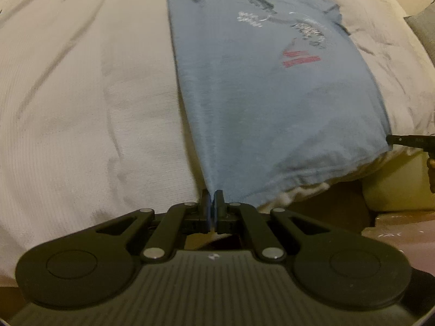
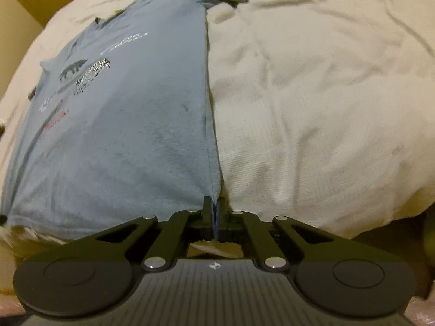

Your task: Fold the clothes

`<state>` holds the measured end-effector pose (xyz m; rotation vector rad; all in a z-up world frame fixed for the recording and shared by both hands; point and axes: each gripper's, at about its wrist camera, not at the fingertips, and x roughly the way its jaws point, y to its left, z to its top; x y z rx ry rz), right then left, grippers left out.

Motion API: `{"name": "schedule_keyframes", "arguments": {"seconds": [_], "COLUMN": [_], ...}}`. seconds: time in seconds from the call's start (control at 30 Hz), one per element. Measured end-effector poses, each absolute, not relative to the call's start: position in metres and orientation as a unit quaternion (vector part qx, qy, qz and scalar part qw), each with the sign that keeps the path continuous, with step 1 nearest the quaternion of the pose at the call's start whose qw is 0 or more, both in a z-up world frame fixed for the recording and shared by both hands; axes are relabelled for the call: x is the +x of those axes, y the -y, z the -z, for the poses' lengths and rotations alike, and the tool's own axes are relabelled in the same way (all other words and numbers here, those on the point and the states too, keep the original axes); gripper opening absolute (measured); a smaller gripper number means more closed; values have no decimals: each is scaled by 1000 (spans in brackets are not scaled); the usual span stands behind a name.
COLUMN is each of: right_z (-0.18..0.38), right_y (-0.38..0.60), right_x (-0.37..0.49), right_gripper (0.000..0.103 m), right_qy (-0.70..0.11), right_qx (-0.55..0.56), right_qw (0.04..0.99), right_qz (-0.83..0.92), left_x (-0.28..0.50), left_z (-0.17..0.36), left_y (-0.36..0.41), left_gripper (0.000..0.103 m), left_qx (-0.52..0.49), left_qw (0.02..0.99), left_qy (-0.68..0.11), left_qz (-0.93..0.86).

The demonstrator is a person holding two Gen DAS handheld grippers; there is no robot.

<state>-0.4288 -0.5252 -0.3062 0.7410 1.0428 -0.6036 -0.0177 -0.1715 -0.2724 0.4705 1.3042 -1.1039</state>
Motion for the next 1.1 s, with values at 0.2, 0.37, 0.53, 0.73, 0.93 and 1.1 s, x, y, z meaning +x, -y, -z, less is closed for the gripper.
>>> {"name": "schedule_keyframes", "arguments": {"seconds": [0.2,0.37,0.53,0.73,0.93,1.1], "right_z": [302,267,207,140,105,101], "right_y": [523,511,486,449,426,424], "right_x": [-409,-390,-364,-324,-296,-287], "right_gripper": [3,32,56,81,86,86], "right_qy": [-529,-542,-512,-474,-456,-452], "right_qx": [287,241,228,234,239,246], "right_qw": [744,733,751,762,778,786], "right_qz": [292,332,349,374,360,343], "left_x": [-15,-12,-6,-1,-9,-20], "left_z": [283,272,237,182,139,121], "left_y": [174,171,158,167,192,211], "left_gripper": [0,2,14,42,67,83], "left_qx": [204,217,225,204,184,172], "left_qw": [635,637,668,696,701,705], "left_qy": [-582,-579,-557,-530,-493,-476], "left_qz": [466,461,438,439,481,497]}}
